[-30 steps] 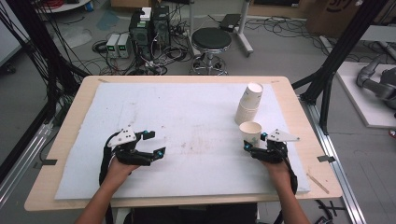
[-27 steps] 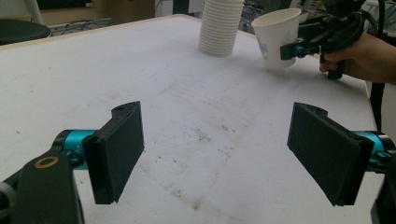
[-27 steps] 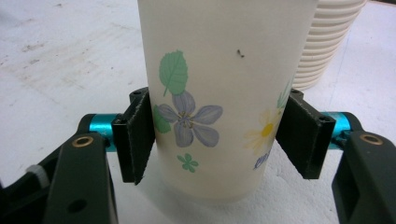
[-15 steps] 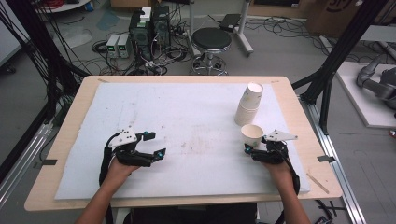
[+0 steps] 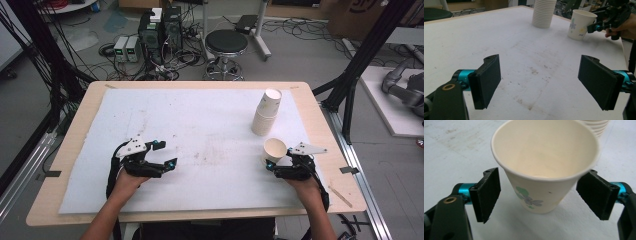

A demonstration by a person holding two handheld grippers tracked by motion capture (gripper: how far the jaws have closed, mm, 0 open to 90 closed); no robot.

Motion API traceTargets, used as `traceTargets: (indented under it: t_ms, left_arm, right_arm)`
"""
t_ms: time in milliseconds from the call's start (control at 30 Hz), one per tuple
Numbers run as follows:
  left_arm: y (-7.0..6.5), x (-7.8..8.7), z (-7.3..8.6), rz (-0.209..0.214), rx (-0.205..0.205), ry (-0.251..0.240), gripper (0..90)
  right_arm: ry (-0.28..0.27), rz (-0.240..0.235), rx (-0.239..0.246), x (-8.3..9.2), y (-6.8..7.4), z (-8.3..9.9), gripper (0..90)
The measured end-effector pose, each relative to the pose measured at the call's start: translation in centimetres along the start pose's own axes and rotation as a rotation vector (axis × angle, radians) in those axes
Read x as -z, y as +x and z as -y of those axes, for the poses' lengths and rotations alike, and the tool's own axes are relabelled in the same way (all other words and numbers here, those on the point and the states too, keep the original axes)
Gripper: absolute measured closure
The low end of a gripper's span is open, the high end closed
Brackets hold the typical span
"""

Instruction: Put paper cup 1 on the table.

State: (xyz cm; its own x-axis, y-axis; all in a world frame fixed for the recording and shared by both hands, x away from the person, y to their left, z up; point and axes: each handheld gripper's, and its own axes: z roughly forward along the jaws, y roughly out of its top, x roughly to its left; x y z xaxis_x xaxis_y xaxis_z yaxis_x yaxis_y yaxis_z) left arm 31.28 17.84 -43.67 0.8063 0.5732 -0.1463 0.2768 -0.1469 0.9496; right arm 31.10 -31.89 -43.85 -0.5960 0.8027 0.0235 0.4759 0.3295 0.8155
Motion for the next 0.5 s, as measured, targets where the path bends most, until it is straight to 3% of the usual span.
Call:
traceTargets:
  t_ms: [200, 267, 500]
  left_arm:
    - [0.2, 0.7, -0.4, -0.038, 0.004, -0.055, 16.5]
    - [0.4, 1.0, -0.5, -0.054, 0.004, -0.078, 16.4]
    - [0.6, 1.4, -0.4, -0.051, 0.01, -0.09, 16.3]
  right_arm:
    - [-0.046, -0.043, 0.017, 2.6, -0.2, -0.5, 19.9]
    - [-0.09, -0.057, 0.02, 3.8, -0.3, -0.8, 19.9]
    - [-0.156, -0.08, 0.005, 5.1, -0.7, -1.2, 19.9]
